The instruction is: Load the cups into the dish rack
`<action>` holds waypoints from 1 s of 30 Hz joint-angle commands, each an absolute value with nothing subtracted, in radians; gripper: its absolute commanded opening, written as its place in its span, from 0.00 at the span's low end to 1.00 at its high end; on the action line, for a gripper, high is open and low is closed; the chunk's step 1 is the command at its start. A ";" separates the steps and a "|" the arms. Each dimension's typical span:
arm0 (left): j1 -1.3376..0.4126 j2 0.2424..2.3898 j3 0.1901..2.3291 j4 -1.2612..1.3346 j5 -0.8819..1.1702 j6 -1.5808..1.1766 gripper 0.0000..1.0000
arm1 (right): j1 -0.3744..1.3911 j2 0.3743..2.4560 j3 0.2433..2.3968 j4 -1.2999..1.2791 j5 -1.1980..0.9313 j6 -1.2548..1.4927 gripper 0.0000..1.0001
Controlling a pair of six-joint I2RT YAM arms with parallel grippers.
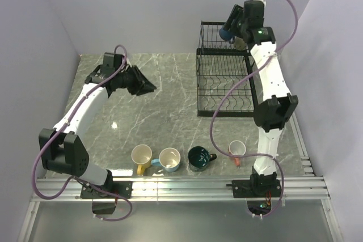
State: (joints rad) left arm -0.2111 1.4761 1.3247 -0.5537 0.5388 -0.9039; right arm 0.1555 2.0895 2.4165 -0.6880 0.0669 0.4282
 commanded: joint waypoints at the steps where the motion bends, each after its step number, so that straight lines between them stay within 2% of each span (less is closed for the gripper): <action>1: -0.192 1.470 1.334 -0.768 0.445 -0.766 0.29 | 0.182 2.108 2.497 -0.604 0.204 0.413 0.00; 9: -0.176 1.497 1.400 -0.830 0.396 -0.724 0.27 | 0.193 2.181 2.493 -0.575 0.377 0.465 0.00; 22: -0.158 1.565 1.446 -0.831 0.397 -0.706 0.25 | 0.210 2.243 2.470 -0.540 0.414 0.453 0.00; 30: -0.153 1.589 1.454 -0.830 0.402 -0.703 0.24 | 0.244 2.272 2.468 -0.535 0.509 0.354 0.00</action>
